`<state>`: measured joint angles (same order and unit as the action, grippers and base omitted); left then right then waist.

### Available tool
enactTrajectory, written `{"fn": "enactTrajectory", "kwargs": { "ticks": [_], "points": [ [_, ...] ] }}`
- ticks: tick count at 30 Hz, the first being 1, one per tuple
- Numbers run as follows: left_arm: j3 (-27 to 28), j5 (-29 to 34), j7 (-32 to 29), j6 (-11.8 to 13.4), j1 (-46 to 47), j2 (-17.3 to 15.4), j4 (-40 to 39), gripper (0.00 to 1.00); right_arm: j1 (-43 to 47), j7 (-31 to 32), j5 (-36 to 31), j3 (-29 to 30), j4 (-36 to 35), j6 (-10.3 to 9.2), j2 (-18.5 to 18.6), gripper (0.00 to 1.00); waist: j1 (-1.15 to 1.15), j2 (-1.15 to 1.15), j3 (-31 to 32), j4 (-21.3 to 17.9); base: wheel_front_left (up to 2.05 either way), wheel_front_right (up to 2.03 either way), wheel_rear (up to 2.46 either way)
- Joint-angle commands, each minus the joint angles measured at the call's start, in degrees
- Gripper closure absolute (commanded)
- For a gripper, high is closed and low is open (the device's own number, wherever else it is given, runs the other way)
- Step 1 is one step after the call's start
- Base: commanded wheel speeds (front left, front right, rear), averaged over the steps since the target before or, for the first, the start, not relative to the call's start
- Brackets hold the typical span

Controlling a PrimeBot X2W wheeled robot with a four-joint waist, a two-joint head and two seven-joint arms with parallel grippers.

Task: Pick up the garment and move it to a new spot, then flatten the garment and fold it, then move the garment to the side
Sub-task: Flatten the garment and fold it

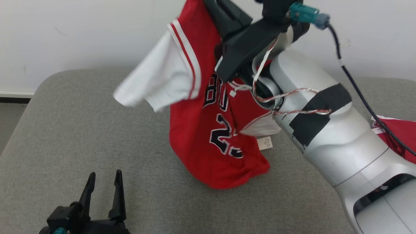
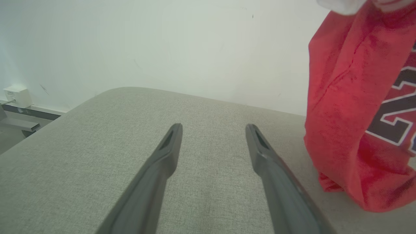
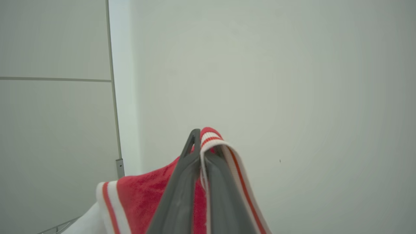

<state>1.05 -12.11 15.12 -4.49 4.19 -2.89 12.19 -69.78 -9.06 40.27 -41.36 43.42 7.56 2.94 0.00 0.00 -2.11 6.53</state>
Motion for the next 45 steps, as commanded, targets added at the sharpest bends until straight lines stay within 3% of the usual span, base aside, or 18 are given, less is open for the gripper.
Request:
{"fn": "enactTrajectory", "kwargs": {
  "ticks": [1,6,12,18,31,40,43,44,45],
  "points": [
    [0.01,0.67,0.02,0.12,-0.13,-0.02,-0.06,0.00,-1.07,-1.47,1.73,0.62,-0.66,-0.17,-0.07,1.00,0.00,0.00,0.00,0.03,0.00,0.00,0.00],
    [-0.05,0.84,0.02,-0.05,0.35,-0.01,0.03,0.00,-4.72,-5.93,7.42,7.20,-1.10,-0.17,-0.02,1.00,0.00,0.00,-0.19,0.06,0.00,0.00,0.00],
    [0.73,0.75,0.02,-0.10,0.22,-0.01,-0.07,0.00,-0.41,-6.05,0.07,12.89,9.19,-0.17,0.77,1.00,0.00,0.00,-0.53,-0.62,0.00,0.00,0.00],
    [1.19,0.55,0.02,-0.30,0.06,0.00,0.02,0.00,9.19,-6.08,-0.99,12.16,14.02,-0.17,3.43,1.00,0.00,0.00,-1.09,-2.25,0.00,0.00,0.00],
    [1.06,0.22,0.02,-0.44,0.06,-0.01,0.88,0.00,29.66,-5.36,-0.17,8.51,13.30,-0.17,13.24,1.00,0.00,0.00,0.04,-4.66,0.00,0.00,0.00],
    [1.52,0.55,0.02,-0.46,-1.05,0.00,0.94,0.00,34.76,-0.89,-8.06,5.45,17.25,-0.17,19.62,1.00,0.00,0.00,0.96,-6.25,0.00,0.00,0.00],
    [1.18,0.40,0.02,-0.45,-1.28,-0.01,1.05,0.00,35.21,0.66,-8.83,6.66,19.27,-0.17,19.26,1.00,0.00,0.00,1.49,-6.57,0.00,0.00,0.00],
    [1.07,0.36,0.03,-0.44,-1.41,-0.01,1.15,0.00,35.59,1.63,-8.30,7.39,20.05,-0.17,18.78,0.73,0.00,0.00,1.71,-6.60,0.00,0.00,0.00],
    [1.07,0.36,0.03,-0.44,-1.41,-0.01,1.15,0.00,35.59,1.63,-8.30,7.39,20.05,-0.17,18.78,0.73,0.00,0.00,1.71,-6.60,0.00,0.00,0.00]
  ]
}}
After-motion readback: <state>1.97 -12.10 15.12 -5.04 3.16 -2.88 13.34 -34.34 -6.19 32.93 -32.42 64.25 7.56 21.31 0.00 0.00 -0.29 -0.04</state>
